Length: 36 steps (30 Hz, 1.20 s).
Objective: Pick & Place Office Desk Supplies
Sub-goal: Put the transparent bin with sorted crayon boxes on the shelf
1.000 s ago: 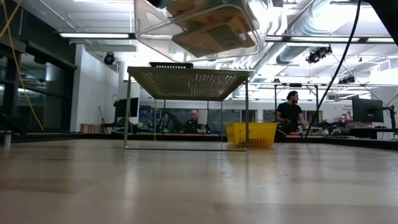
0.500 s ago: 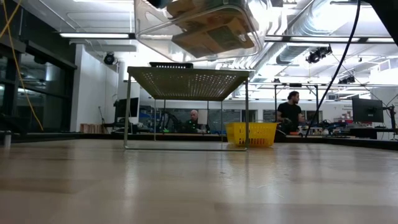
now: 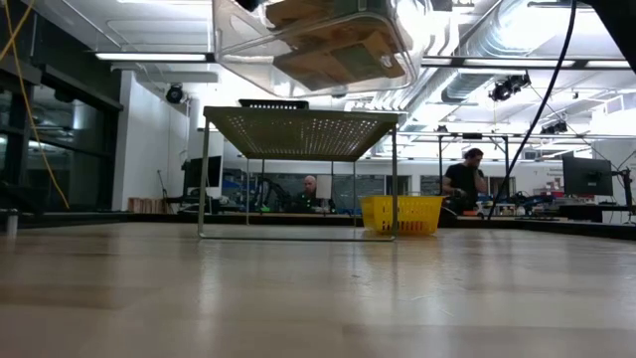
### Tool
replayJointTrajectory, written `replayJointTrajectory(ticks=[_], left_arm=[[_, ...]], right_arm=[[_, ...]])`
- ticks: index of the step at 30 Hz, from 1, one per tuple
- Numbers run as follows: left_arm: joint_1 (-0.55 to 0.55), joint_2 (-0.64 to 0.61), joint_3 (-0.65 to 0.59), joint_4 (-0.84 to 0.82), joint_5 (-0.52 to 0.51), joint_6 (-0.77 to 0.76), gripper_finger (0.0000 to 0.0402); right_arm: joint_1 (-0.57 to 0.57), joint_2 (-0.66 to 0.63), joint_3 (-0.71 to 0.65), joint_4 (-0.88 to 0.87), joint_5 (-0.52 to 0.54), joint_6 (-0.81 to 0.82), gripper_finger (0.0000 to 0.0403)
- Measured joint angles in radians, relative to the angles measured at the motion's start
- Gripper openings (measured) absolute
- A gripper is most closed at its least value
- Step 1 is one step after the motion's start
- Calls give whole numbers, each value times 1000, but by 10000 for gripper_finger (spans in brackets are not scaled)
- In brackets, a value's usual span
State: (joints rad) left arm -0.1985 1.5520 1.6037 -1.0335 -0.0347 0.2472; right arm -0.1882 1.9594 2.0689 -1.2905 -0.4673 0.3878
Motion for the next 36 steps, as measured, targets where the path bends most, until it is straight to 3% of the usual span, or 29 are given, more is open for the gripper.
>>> replayJointTrajectory(ticks=[11, 20, 24, 36], left_arm=[[-67, 0, 12, 9, -50, -10, 0], [-64, 0, 12, 9, -62, -13, 0], [-63, -1, 14, 15, -69, -13, 0], [-63, -1, 14, 28, -52, -29, 0]], right_arm=[[7, 0, 0, 10, -67, 2, 13], [8, -2, 1, 16, -64, 9, 129], [9, -2, 1, 21, -20, 8, 160], [6, -86, 1, 76, 91, -25, 162]])
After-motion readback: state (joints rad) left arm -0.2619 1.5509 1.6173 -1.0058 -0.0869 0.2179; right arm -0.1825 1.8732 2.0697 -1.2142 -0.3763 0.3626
